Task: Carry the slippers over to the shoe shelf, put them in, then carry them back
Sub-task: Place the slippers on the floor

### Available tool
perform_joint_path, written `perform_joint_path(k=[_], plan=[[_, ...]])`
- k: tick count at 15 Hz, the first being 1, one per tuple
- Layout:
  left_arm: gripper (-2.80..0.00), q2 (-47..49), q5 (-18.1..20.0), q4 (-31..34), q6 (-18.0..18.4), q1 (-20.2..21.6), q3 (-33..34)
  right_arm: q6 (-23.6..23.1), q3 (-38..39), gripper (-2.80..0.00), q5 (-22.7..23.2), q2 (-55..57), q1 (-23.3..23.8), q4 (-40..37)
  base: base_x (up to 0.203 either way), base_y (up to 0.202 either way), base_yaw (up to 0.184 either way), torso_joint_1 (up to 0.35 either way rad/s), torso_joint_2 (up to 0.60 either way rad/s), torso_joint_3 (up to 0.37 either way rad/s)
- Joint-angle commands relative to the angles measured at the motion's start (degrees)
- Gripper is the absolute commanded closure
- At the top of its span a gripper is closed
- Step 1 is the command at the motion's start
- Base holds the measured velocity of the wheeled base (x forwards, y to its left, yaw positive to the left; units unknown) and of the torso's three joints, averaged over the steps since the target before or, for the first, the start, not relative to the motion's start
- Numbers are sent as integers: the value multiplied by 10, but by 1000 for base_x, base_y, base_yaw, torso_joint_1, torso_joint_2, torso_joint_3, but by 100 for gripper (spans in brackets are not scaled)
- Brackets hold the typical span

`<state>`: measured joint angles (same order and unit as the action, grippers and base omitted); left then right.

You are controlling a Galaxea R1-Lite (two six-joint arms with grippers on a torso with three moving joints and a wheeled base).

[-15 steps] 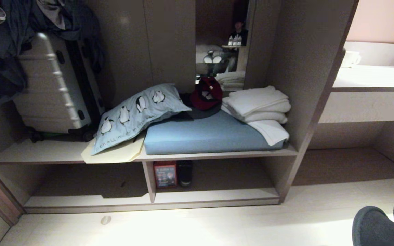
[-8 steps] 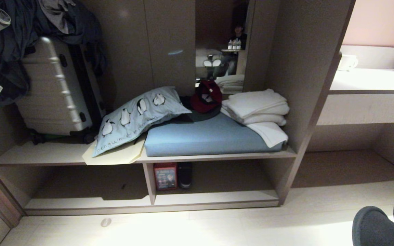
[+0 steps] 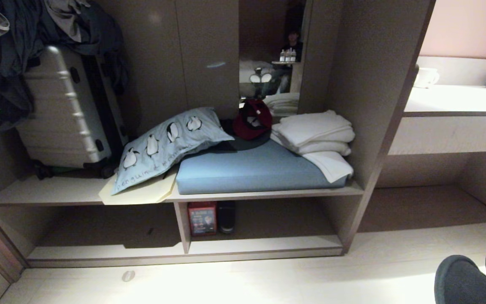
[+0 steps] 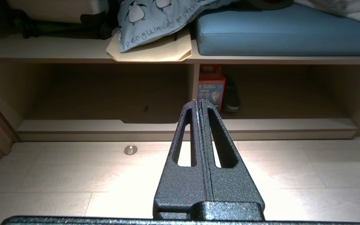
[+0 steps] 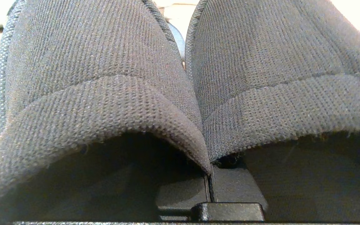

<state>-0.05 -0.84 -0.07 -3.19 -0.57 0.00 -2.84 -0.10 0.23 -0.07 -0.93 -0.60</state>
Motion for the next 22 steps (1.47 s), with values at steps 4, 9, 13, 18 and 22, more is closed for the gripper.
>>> perform_joint_path(k=[4,9,13,18,22], plan=[[0,0,1,0,-1,0,0,-1,0,0,0,1,0,0,2,-159,4,2,1,8],[0,0,0,0,-1,0,0,-1,0,0,0,1,0,0,0,-197,3,3,3,3],[0,0,0,0,-1,0,0,0,0,0,0,1,0,0,0,-197,3,3,3,4],[0,0,0,0,-1,0,0,-1,0,0,0,1,0,0,0,-197,1,3,3,0],[0,0,0,0,-1,0,0,-1,0,0,0,1,0,0,0,-197,2,1,1,2]])
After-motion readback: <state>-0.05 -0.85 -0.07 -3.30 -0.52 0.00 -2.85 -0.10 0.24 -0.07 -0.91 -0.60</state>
